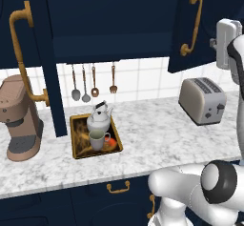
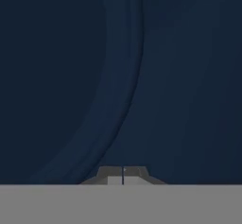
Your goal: Pick the kettle from the counter and place it on the tray. Then pick the mug from the cabinet and place it on the tray. Then close the cabinet doors.
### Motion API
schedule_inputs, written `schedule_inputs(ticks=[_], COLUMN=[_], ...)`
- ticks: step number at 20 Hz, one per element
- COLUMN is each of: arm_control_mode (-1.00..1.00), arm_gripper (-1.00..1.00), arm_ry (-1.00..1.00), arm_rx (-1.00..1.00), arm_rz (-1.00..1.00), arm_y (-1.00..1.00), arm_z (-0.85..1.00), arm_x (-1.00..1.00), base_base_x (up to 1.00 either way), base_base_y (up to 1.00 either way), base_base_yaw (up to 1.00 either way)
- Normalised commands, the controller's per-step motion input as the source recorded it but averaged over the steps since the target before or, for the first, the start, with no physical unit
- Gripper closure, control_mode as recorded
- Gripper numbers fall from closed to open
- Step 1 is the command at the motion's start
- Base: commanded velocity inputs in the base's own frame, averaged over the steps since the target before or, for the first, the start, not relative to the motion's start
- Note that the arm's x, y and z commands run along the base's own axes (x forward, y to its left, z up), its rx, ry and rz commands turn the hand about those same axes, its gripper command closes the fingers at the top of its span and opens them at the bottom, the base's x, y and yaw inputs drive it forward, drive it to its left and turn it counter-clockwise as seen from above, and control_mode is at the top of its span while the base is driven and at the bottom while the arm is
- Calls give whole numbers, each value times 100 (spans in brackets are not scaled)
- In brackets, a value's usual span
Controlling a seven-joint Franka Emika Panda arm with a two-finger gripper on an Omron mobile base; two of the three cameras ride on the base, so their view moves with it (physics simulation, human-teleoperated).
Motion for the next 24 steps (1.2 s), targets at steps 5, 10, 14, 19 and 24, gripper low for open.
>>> schedule_inputs(ticks=[5,10,14,19,24], arm_control_mode=[-100,-100,-100,-100,-100], arm_gripper=[100,100,100,100,100], arm_ry=[-5,-1,0,0,-1], arm_rx=[0,0,0,0,0], arm_rz=[-6,-12,-13,-10,-8], arm_y=[54,51,47,37,29], arm_z=[-25,-8,-9,-17,-14], arm_x=[66,77,87,86,88], base_base_x=[0,0,0,0,0], base_base_y=[0,0,0,0,0], base_base_yaw=[0,0,0,0,0])
